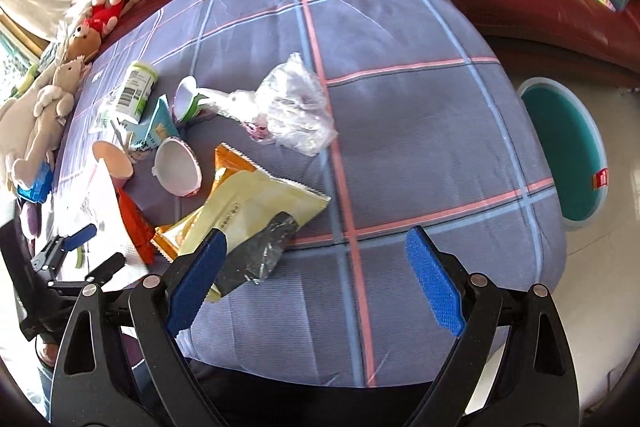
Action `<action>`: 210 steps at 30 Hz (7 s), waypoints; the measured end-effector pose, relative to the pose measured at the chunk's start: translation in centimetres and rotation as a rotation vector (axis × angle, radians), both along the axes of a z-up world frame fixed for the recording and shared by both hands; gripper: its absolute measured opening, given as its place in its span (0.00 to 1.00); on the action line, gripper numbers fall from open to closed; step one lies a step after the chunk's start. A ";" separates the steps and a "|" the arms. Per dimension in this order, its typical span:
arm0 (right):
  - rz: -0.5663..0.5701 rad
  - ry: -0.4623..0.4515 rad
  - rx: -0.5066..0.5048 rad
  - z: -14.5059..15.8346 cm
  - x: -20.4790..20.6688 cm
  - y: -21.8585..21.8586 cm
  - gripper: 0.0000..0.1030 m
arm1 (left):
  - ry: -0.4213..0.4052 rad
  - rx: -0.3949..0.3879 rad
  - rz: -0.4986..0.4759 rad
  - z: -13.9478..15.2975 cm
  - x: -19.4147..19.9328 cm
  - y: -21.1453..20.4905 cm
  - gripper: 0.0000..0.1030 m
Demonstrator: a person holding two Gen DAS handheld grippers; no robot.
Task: Collect trash
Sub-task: 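Move left tool back to the table and grasp the white paper towel, then lift the paper towel with left tool while right tool grasps clear plastic bag, then carry the paper towel and plastic bag over the bin with both tools, then open left tool to drop the towel while right tool releases the bag, then move left tool to pink paper cup while right tool reaches white bottle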
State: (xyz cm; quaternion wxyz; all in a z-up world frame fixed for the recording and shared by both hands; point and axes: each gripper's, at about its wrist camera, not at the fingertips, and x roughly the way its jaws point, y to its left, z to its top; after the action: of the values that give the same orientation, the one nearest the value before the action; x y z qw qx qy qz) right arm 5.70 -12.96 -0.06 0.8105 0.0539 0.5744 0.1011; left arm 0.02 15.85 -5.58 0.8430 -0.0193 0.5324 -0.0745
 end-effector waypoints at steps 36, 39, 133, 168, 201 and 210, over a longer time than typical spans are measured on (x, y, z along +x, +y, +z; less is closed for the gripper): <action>0.015 0.016 -0.001 -0.7 0.8 1.0 0.84 | -0.103 -0.131 -0.010 4.2 -0.8 -0.4 0.13; 0.013 0.020 0.001 -0.9 0.8 0.9 0.84 | -0.081 -0.141 -0.011 3.2 0.7 -1.4 0.13; -0.638 -0.163 0.174 -0.6 -0.4 -40.2 0.20 | 0.093 -0.111 -0.580 0.7 18.6 -52.8 0.29; -0.582 -0.043 0.122 -2.7 2.5 -36.0 0.73 | 0.046 -0.130 -0.455 2.0 17.0 -43.1 0.90; -0.194 -0.042 0.018 1.3 2.0 -12.5 0.84 | -0.101 -0.103 -0.198 6.3 9.1 -18.9 0.96; -0.056 -0.033 -0.028 1.8 2.2 -3.4 0.84 | -0.143 -0.030 -0.092 6.5 6.3 -7.8 0.96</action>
State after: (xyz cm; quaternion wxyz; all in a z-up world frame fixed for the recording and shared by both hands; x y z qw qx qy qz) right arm 7.92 -16.41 1.75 0.8231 0.0568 0.5605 0.0714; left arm 6.28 8.06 0.90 0.8741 -0.0022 0.4702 -0.1221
